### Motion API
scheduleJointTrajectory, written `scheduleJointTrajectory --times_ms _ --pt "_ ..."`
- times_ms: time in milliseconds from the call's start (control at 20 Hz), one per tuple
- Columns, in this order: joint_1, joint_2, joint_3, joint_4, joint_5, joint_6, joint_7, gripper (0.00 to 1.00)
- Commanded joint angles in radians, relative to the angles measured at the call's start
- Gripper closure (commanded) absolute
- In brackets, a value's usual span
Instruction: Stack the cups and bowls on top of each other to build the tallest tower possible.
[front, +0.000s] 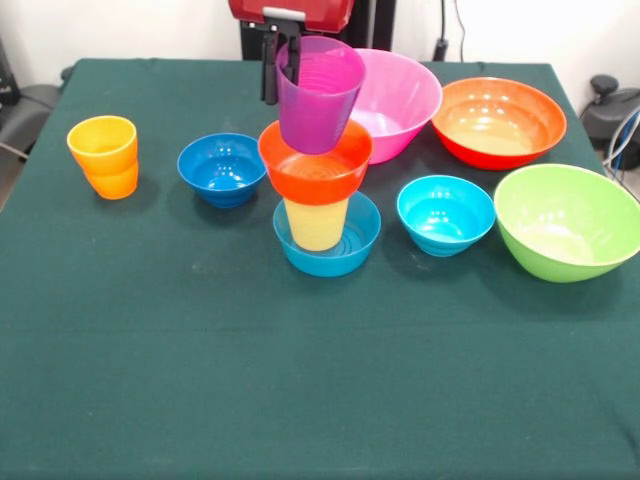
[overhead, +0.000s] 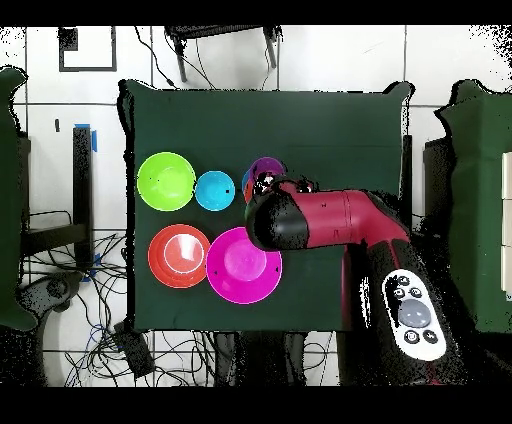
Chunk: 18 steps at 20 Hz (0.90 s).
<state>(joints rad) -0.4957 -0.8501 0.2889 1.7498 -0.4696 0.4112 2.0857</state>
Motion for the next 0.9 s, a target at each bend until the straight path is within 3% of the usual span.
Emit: scheduleJointTrajectory --times_ms 50,900 --pt "0.024 0.063 0.035 -0.046 -0.068 -0.011 -0.05 1.0" --pt "0.038 0.067 0.027 -0.044 -0.069 -0.016 -0.035 1.0"
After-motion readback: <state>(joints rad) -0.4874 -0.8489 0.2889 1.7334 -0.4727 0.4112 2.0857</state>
